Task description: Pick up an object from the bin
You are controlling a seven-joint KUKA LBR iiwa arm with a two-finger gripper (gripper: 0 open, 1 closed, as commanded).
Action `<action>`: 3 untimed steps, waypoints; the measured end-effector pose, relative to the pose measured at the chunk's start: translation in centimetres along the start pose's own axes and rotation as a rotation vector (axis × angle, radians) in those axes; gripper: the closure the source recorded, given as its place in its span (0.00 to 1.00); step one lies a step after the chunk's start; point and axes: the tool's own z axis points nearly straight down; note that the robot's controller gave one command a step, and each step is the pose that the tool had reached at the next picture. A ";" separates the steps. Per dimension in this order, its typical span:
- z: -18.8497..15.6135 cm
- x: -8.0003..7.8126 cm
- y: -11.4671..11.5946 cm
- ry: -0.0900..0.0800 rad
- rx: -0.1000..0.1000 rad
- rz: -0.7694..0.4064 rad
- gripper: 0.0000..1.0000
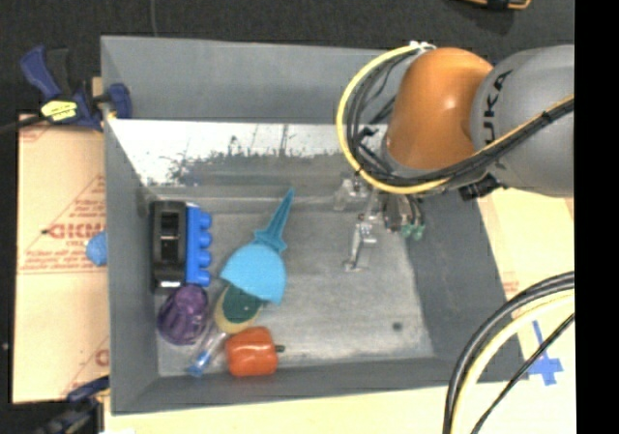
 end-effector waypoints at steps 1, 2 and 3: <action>-0.3 -1.1 -0.6 -0.013 0.001 0.001 0.00; 7.4 3.7 2.0 0.001 0.000 0.133 0.00; 5.5 2.7 1.7 -0.025 0.003 -0.075 0.00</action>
Offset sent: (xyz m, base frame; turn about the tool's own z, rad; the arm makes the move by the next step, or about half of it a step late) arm -0.0327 0.0225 -0.0710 0.1348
